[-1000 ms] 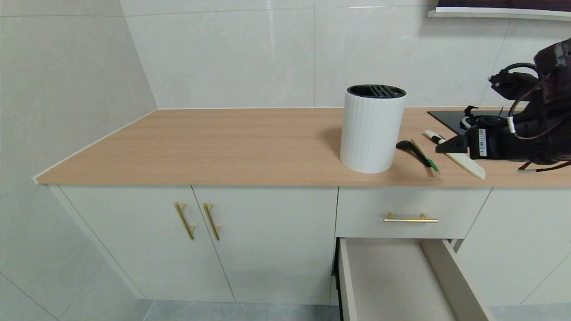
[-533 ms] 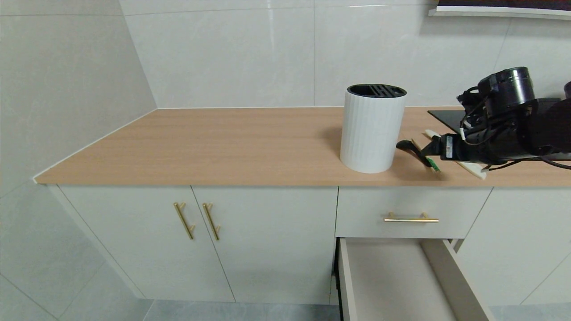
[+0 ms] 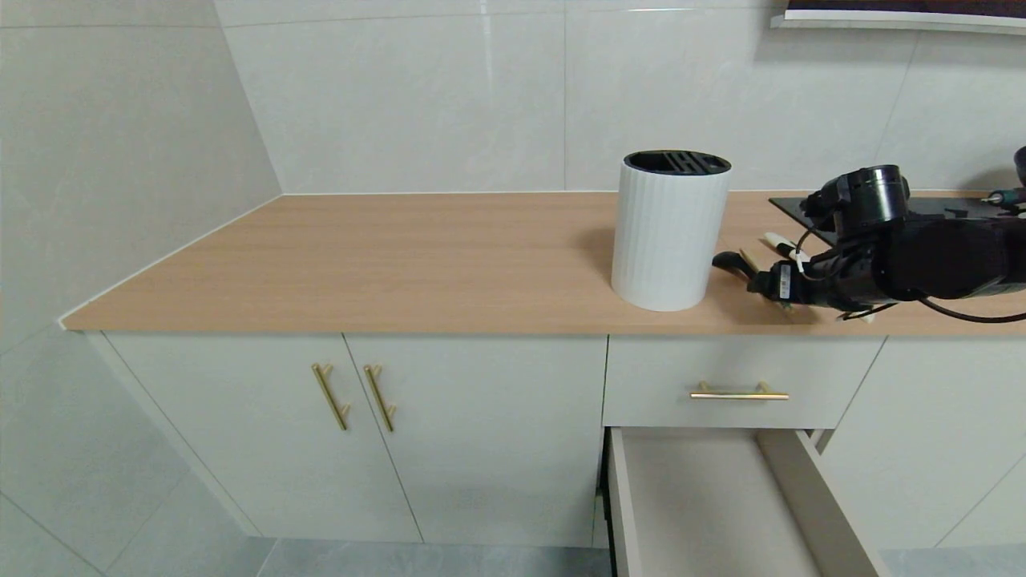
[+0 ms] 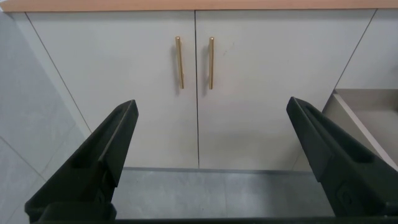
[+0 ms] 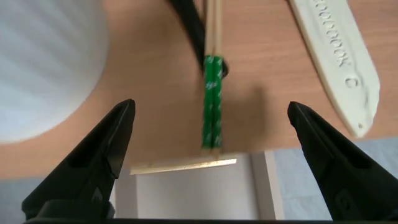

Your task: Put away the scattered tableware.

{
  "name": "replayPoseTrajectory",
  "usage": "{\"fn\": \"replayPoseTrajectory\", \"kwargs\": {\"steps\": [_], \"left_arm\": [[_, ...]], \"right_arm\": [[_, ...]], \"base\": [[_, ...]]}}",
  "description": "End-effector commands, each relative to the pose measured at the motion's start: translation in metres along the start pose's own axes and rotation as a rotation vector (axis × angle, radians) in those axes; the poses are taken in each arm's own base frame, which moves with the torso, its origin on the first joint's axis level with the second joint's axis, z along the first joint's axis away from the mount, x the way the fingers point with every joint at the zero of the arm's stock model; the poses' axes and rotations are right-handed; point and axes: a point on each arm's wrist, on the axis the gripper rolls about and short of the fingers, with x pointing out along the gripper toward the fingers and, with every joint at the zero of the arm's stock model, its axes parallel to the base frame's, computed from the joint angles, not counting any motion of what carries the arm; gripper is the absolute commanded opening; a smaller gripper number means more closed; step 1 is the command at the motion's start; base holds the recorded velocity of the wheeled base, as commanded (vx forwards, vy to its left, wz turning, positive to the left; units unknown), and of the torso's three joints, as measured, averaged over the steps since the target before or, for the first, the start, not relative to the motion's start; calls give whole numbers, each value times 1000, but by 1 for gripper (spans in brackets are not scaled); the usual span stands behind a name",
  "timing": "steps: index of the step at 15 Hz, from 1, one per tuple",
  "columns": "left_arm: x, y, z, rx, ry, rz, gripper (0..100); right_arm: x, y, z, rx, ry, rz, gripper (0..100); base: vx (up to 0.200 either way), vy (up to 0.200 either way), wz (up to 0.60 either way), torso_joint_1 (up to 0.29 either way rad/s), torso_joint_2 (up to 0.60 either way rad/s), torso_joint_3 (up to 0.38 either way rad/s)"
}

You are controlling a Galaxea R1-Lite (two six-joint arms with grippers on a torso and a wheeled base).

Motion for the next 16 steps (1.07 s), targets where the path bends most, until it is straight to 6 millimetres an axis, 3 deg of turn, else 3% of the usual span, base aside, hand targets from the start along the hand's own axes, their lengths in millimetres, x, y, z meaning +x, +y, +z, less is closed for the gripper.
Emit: {"fn": "replayPoseTrajectory", "kwargs": {"steps": [1,9,10,14,16], "left_arm": [[0,0,0,-1,0,0,100],[0,0,0,-1,0,0,100],[0,0,0,-1,0,0,100],[0,0,0,-1,2,0,100],[0,0,0,-1,2,0,100]], "right_arm": [[9,0,-5,-4,18,-7,100],[20,2,-10,-6,28,-9,100],[19,2,-10,-6,28,-9,0],[9,0,-4,1,6,-6,0],[-16,-4,7,15,-47,-32,0]], "base": [[0,0,0,0,0,0],[0,0,0,0,0,0],[0,0,0,0,0,0],[0,0,0,0,0,0],[0,0,0,0,0,0]]}}
